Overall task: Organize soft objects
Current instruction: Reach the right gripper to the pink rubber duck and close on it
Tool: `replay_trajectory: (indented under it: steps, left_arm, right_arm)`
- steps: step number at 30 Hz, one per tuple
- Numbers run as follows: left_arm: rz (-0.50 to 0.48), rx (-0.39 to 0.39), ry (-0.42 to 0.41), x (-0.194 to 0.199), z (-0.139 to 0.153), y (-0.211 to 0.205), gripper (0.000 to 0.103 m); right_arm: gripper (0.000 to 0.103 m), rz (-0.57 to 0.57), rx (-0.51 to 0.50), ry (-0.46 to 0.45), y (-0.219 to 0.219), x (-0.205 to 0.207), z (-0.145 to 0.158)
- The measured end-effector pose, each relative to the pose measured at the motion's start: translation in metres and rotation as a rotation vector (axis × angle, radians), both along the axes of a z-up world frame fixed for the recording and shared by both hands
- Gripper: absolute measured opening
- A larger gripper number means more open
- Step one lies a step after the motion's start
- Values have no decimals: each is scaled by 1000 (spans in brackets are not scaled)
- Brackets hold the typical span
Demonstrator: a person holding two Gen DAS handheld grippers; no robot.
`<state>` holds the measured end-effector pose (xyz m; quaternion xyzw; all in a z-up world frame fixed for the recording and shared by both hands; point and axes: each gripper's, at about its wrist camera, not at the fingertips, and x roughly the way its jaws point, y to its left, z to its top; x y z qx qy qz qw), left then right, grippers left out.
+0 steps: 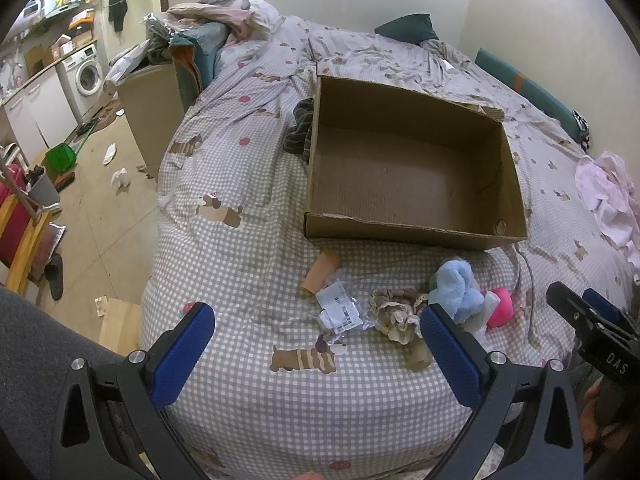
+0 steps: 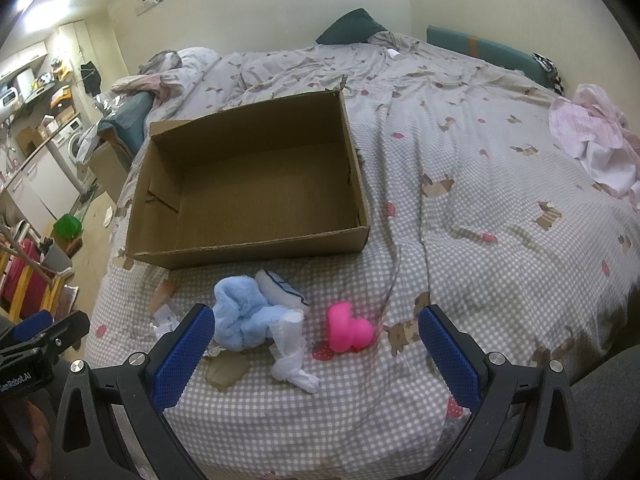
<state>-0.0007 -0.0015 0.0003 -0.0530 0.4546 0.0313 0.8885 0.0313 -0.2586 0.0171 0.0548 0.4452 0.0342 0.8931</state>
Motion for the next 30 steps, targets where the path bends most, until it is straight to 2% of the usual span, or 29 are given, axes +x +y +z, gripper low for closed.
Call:
replay_trajectory:
  steps: [5, 7, 12, 14, 16, 18, 20, 22, 25, 28, 30]
  left_arm:
    - [17, -20, 18, 3, 3, 5, 103]
    - [30, -29, 37, 9, 7, 10, 103]
    - [50, -64, 103, 29, 12, 21, 103]
    - [59, -69, 119, 34, 13, 27, 103]
    - [59, -62, 127, 38, 12, 30, 103]
    - [68, -69, 136, 40, 8, 35, 103]
    - [78, -86, 153, 41, 2, 39, 103]
    - [88, -97, 173, 42, -5, 42, 103]
    - [93, -103, 200, 43, -14, 45, 103]
    - [90, -108, 219, 46, -19, 46, 103]
    - [98, -102, 238, 51, -23, 48, 102]
  right_arm:
    - [103, 2, 15, 10, -3, 2, 3]
    - [103, -1, 79, 28, -14, 10, 12]
    - [103, 4, 206, 163, -44, 41, 17]
    - [92, 23, 261, 229, -53, 53, 10]
    - [81, 34, 288, 338, -58, 64, -7]
    - [78, 32, 313, 419, -60, 71, -25]
    - [69, 18, 314, 489, -58, 75, -46]
    - [48, 11, 329, 545, -53, 76, -65]
    - [47, 8, 310, 594, -41, 79, -90]
    - [47, 35, 218, 612, -24, 83, -108]
    - [47, 49, 119, 604, -15, 85, -115]
